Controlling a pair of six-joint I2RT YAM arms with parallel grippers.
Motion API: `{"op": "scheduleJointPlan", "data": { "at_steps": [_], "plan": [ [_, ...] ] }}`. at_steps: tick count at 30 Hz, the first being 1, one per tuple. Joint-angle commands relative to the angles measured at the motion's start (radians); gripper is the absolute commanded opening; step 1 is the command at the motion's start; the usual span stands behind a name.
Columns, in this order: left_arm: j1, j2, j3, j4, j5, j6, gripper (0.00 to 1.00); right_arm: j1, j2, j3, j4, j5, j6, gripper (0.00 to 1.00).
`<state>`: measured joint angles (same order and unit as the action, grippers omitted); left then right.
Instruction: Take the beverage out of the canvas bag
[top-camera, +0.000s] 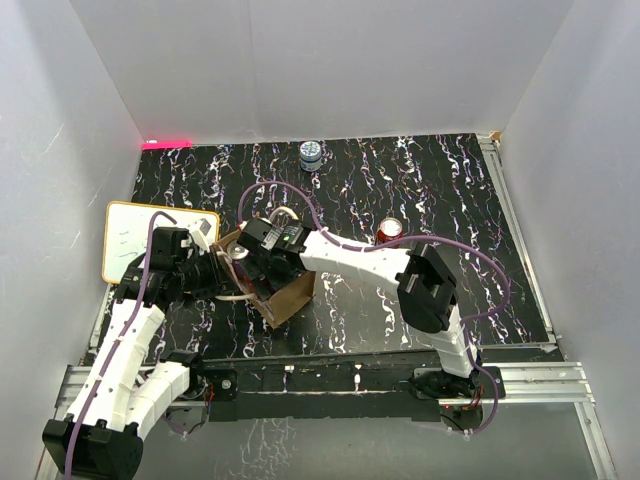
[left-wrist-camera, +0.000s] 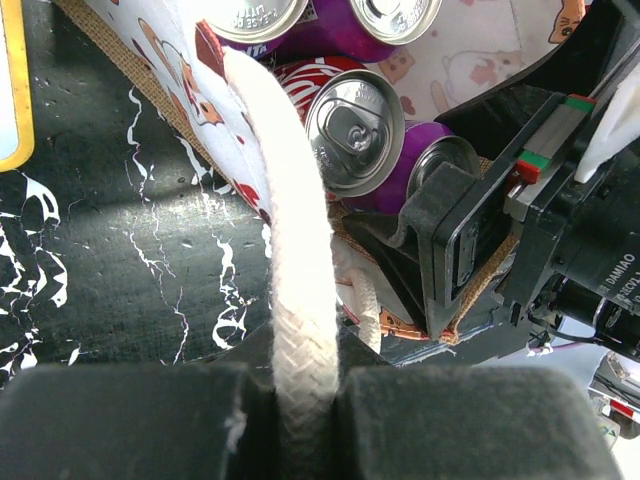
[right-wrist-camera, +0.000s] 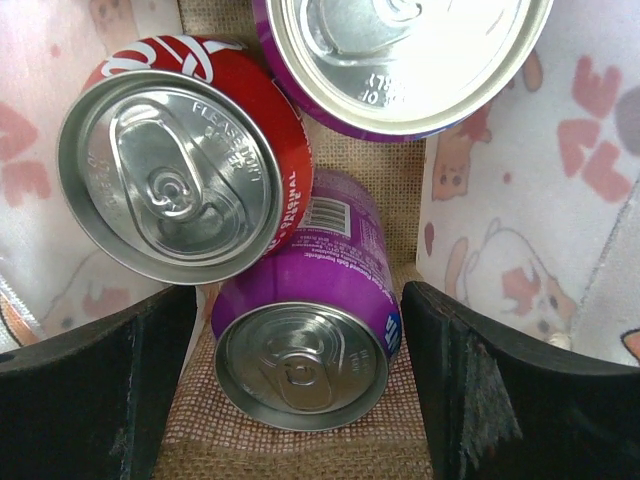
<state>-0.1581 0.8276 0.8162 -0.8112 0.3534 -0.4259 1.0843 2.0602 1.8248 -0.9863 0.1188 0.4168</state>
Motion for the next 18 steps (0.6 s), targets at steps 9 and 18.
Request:
{"op": "scheduleJointPlan", "data": {
  "at_steps": [9, 18],
  "plan": [
    [0.014, -0.007, 0.0, -0.019, 0.016, 0.017, 0.0, 0.005, 0.077, -0.039, -0.134, -0.064, -0.048, 0.79],
    [0.014, -0.007, -0.001, -0.018, 0.018, 0.018, 0.0, 0.014, 0.041, 0.144, -0.175, 0.022, -0.026, 0.36]
  ]
}}
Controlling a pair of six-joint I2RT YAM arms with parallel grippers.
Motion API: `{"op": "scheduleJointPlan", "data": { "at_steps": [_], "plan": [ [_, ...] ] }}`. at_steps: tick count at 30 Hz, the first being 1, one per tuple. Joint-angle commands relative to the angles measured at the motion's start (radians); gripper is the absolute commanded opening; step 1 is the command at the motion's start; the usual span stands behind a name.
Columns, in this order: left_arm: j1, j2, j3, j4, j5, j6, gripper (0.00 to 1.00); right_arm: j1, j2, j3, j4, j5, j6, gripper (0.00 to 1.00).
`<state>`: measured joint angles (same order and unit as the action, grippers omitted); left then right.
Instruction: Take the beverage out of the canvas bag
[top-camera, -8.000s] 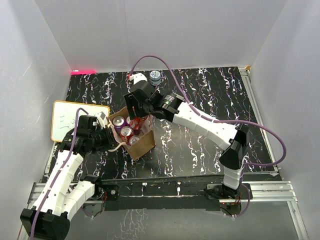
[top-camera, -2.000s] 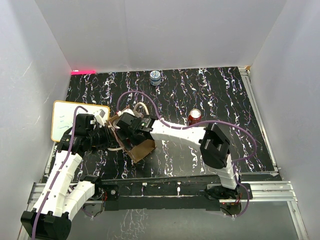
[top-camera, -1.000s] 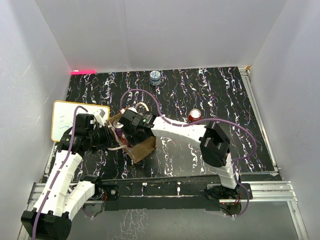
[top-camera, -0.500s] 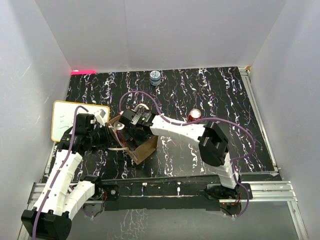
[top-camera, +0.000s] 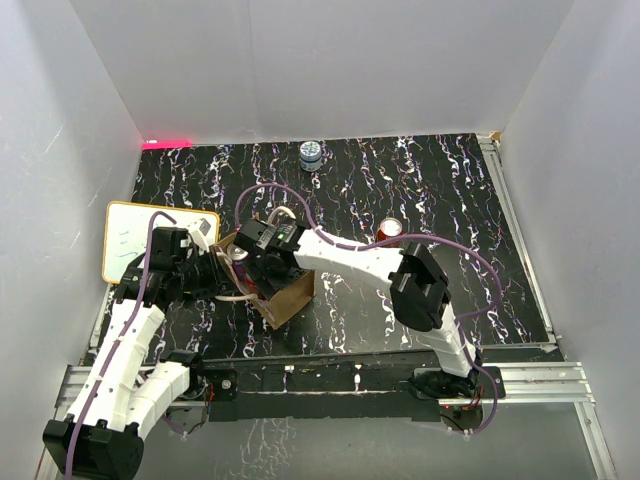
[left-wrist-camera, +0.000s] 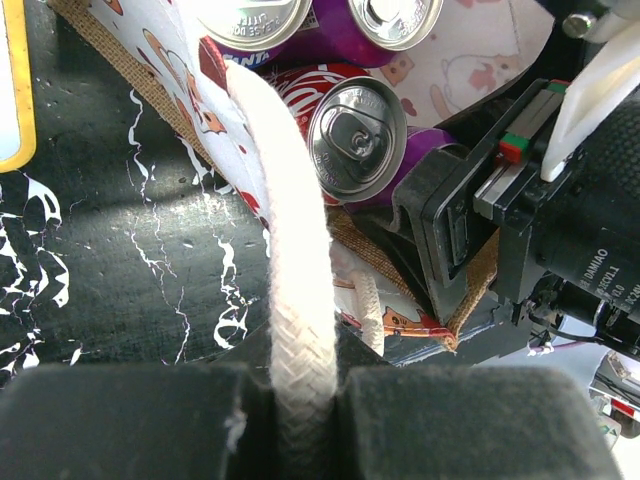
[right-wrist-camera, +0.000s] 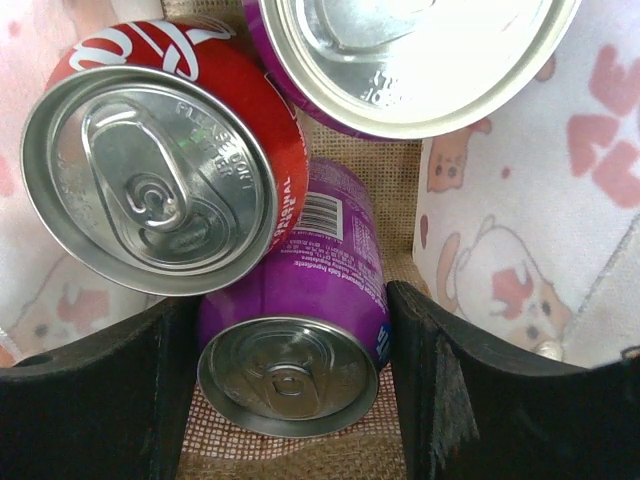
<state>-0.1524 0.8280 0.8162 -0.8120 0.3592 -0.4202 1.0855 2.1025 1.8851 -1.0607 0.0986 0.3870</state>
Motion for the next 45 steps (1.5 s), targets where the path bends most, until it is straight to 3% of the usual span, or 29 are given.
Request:
{"op": "scheduleJointPlan", "data": {
  "at_steps": [1, 12, 20, 27, 34, 40, 45],
  "plan": [
    [0.01, -0.007, 0.0, -0.017, 0.012, 0.012, 0.0, 0.012, -0.012, 0.099, -0.101, 0.053, 0.002, 0.33],
    [0.015, -0.002, -0.001, -0.016, 0.016, 0.014, 0.0, 0.011, -0.04, 0.266, -0.127, 0.125, 0.014, 0.09],
    [0.019, 0.0, -0.001, -0.016, 0.02, 0.015, 0.0, 0.011, -0.078, 0.312, -0.142, 0.16, 0.021, 0.08],
    [0.022, 0.005, -0.002, -0.015, 0.023, 0.016, 0.0, 0.011, -0.236, 0.293, -0.089, 0.193, 0.028, 0.08],
    [0.027, 0.011, 0.0, -0.013, 0.024, 0.015, 0.0, 0.011, -0.542, 0.065, 0.078, 0.216, 0.033, 0.08],
    [0.03, 0.013, -0.002, -0.011, 0.027, 0.015, 0.0, -0.011, -0.714, -0.146, -0.009, 0.363, 0.096, 0.08],
    [0.032, 0.016, -0.003, -0.01, 0.026, 0.013, 0.0, -0.131, -0.798, -0.401, -0.059, 0.404, 0.162, 0.08]
  ]
}}
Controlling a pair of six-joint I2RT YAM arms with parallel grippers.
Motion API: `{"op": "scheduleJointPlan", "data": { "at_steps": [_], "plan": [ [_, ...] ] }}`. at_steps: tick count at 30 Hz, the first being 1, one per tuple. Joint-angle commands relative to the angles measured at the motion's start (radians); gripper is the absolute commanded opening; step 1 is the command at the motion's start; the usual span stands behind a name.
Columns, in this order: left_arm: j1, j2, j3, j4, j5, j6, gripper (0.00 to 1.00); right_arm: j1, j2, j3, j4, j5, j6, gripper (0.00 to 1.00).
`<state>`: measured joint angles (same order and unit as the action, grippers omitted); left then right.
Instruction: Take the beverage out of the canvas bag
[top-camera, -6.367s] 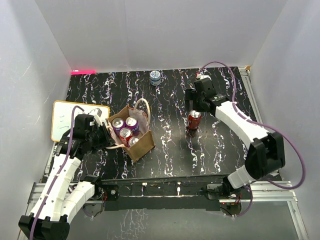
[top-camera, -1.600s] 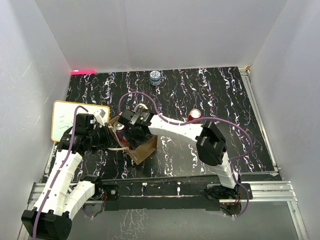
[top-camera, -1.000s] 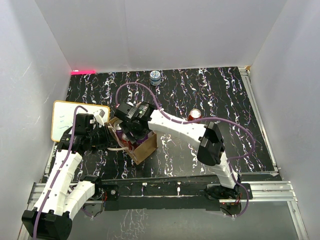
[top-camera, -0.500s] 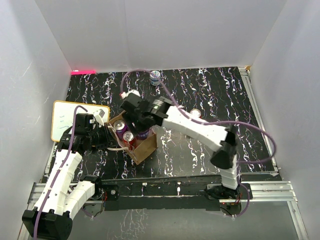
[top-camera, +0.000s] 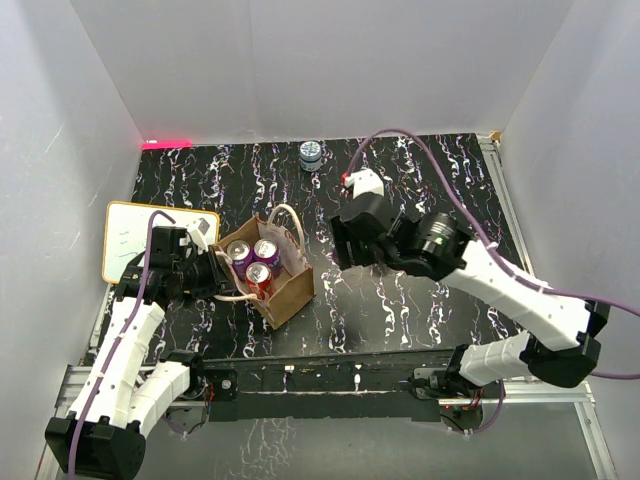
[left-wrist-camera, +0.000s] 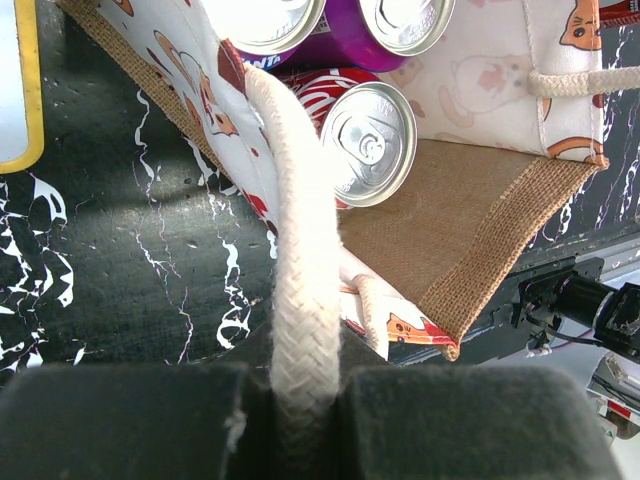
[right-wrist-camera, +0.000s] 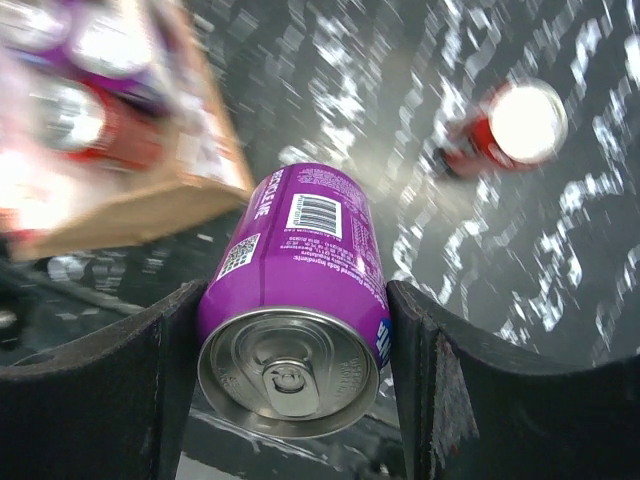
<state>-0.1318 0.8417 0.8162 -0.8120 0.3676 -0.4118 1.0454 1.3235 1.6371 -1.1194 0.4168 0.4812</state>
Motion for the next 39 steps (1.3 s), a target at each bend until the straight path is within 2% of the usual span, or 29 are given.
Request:
{"op": "scheduleJointPlan", "data": {
  "at_steps": [1, 5, 9, 12, 16, 24, 31, 36, 39],
  "plan": [
    [0.01, 0.002, -0.003, -0.01, 0.019, 0.004, 0.0, -0.134, -0.031, -0.207, 0.012, 0.069, 0.067, 0.07],
    [0.012, 0.006, -0.004, -0.011, 0.019, 0.005, 0.0, -0.327, -0.06, -0.383, 0.105, -0.035, 0.03, 0.07],
    [0.012, 0.006, -0.004, -0.012, 0.018, 0.005, 0.0, -0.606, -0.029, -0.47, 0.152, -0.246, -0.045, 0.08],
    [0.013, 0.008, -0.003, -0.012, 0.016, 0.004, 0.0, -0.756, 0.009, -0.487, 0.161, -0.344, -0.116, 0.08],
    [0.016, 0.011, -0.003, -0.009, 0.018, 0.004, 0.0, -0.889, 0.072, -0.449, 0.204, -0.341, -0.172, 0.08],
    [0.02, 0.008, -0.006, -0.012, 0.026, 0.01, 0.0, -0.942, 0.315, -0.267, 0.256, -0.357, -0.227, 0.08],
    [0.023, 0.003, -0.005, -0.01, 0.03, 0.011, 0.0, -0.955, 0.411, -0.199, 0.259, -0.375, -0.242, 0.1],
    [0.028, -0.002, -0.006, -0.009, 0.034, 0.011, 0.0, -0.955, 0.454, -0.199, 0.26, -0.396, -0.249, 0.2],
    [0.027, -0.002, -0.006, -0.01, 0.037, 0.013, 0.0, -0.956, 0.443, -0.205, 0.259, -0.402, -0.251, 0.37]
  ]
}}
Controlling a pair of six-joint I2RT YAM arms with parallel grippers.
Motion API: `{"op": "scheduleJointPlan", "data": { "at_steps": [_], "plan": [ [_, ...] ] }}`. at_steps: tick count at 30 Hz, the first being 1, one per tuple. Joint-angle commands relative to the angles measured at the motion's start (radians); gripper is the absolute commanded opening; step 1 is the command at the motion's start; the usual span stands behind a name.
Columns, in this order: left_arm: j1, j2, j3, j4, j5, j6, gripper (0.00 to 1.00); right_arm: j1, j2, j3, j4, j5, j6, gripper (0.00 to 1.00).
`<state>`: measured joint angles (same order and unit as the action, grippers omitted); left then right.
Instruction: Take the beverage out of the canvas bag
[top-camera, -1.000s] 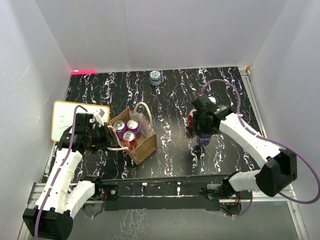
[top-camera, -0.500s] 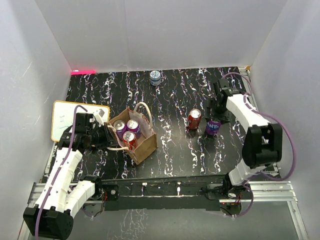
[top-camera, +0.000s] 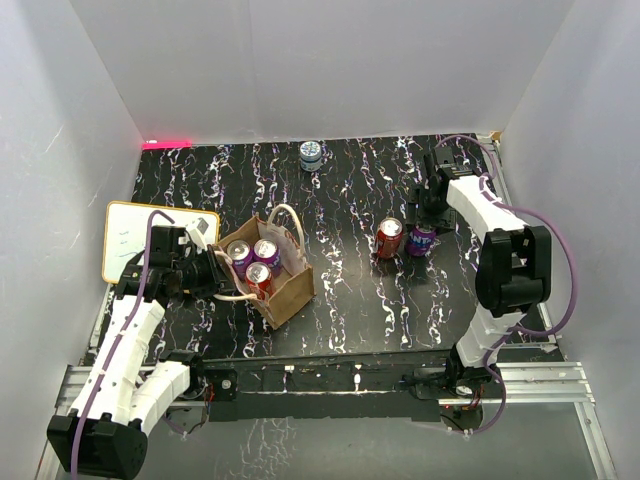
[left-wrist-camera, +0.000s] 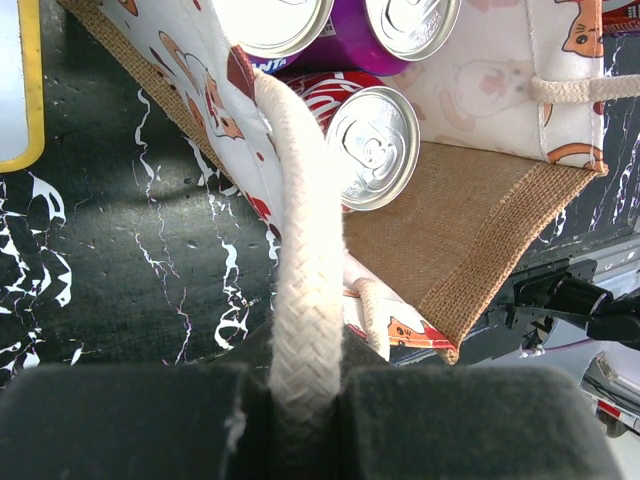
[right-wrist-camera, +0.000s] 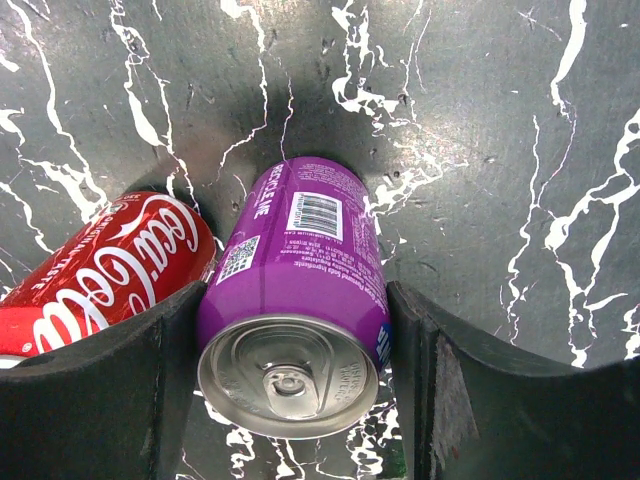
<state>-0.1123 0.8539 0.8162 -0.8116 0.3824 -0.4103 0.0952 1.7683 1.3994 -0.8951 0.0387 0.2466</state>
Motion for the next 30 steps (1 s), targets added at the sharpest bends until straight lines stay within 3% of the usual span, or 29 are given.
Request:
{"op": "scheduleJointPlan", "data": {
  "at_steps": [1, 7, 12, 17, 24, 30],
  "plan": [
    [0.008, -0.015, -0.008, -0.01, 0.022, 0.011, 0.0, -0.004, -0.006, 0.029, 0.035, -0.02, -0.016, 0.44],
    [0.01, -0.018, -0.009, -0.009, 0.026, 0.011, 0.0, -0.004, -0.049, 0.073, -0.017, 0.018, -0.019, 0.78],
    [0.011, -0.019, -0.008, -0.009, 0.027, 0.012, 0.0, -0.005, -0.116, 0.128, -0.053, 0.039, -0.019, 0.9],
    [0.01, -0.018, -0.008, -0.008, 0.027, 0.011, 0.0, 0.069, -0.212, 0.184, -0.095, 0.018, 0.011, 0.9],
    [0.015, -0.012, -0.008, -0.009, 0.025, 0.011, 0.0, 0.469, -0.343, 0.207, -0.04, -0.052, 0.188, 0.89],
    [0.02, -0.012, -0.008, -0.008, 0.021, 0.008, 0.0, 0.792, -0.335, 0.196, 0.153, -0.108, 0.354, 0.86]
  ]
}}
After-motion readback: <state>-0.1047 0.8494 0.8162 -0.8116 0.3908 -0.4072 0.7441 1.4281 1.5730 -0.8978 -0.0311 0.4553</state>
